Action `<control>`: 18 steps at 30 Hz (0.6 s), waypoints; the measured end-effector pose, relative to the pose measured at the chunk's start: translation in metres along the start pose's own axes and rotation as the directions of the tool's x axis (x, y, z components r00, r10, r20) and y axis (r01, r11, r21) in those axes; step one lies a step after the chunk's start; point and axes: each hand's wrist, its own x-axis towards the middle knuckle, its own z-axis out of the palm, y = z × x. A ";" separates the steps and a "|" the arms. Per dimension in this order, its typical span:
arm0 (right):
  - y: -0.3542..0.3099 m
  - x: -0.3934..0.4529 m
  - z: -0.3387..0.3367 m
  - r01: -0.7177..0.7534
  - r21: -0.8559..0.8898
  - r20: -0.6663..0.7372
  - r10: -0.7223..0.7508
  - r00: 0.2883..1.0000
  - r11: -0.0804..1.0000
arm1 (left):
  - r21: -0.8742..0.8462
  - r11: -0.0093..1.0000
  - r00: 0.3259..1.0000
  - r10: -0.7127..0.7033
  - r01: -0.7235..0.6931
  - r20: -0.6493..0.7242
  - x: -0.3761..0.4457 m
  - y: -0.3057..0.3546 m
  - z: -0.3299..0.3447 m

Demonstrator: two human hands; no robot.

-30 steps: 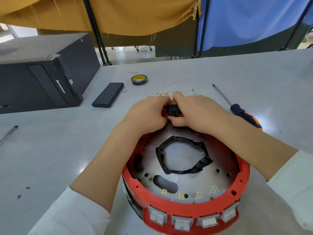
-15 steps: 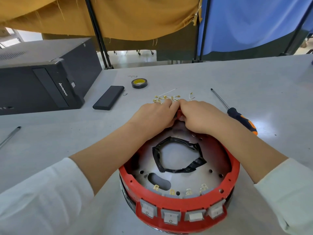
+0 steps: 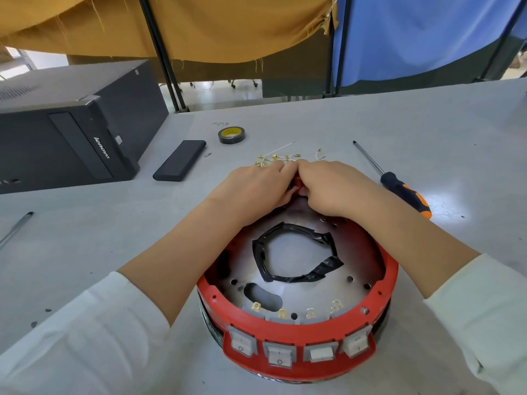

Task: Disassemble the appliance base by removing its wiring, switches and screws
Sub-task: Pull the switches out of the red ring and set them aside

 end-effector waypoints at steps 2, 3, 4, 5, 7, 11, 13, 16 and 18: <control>0.000 0.000 -0.001 0.000 -0.005 0.003 0.000 1.000 1.000 | 0.000 1.000 1.000 0.002 -0.002 -0.003 0.001 0.000 0.000; 0.000 0.000 -0.001 0.000 -0.007 0.003 0.000 1.000 1.000 | 0.004 1.000 1.000 0.003 -0.003 -0.007 0.001 0.000 0.000; 0.000 0.000 -0.001 0.002 -0.009 0.001 -0.002 1.000 1.000 | 0.006 1.000 1.000 0.004 -0.004 -0.008 0.001 -0.001 0.000; 0.000 0.000 0.000 0.003 -0.008 -0.002 -0.003 1.000 1.000 | 0.010 1.000 1.000 0.004 -0.004 -0.008 0.001 -0.001 -0.001; 0.001 0.001 0.002 0.002 -0.008 -0.014 -0.003 1.000 1.000 | 0.018 1.000 1.000 0.006 -0.006 -0.011 0.000 -0.001 -0.001; 0.001 0.002 0.003 -0.010 -0.002 -0.038 0.010 0.999 1.000 | -0.130 0.983 0.991 -0.126 0.130 0.035 0.000 -0.006 -0.007; -0.001 0.001 0.003 0.036 0.020 -0.074 -0.035 0.997 0.999 | -0.209 0.952 0.973 -0.205 0.224 0.109 -0.002 -0.012 -0.011; -0.006 -0.005 0.005 0.159 0.009 -0.180 -0.155 0.971 0.987 | -0.378 0.873 0.947 -0.241 0.308 0.214 -0.008 -0.016 -0.011; -0.009 -0.008 0.006 0.226 -0.061 -0.241 -0.234 0.942 0.972 | -0.455 0.827 0.939 -0.235 0.329 0.252 -0.011 -0.016 -0.010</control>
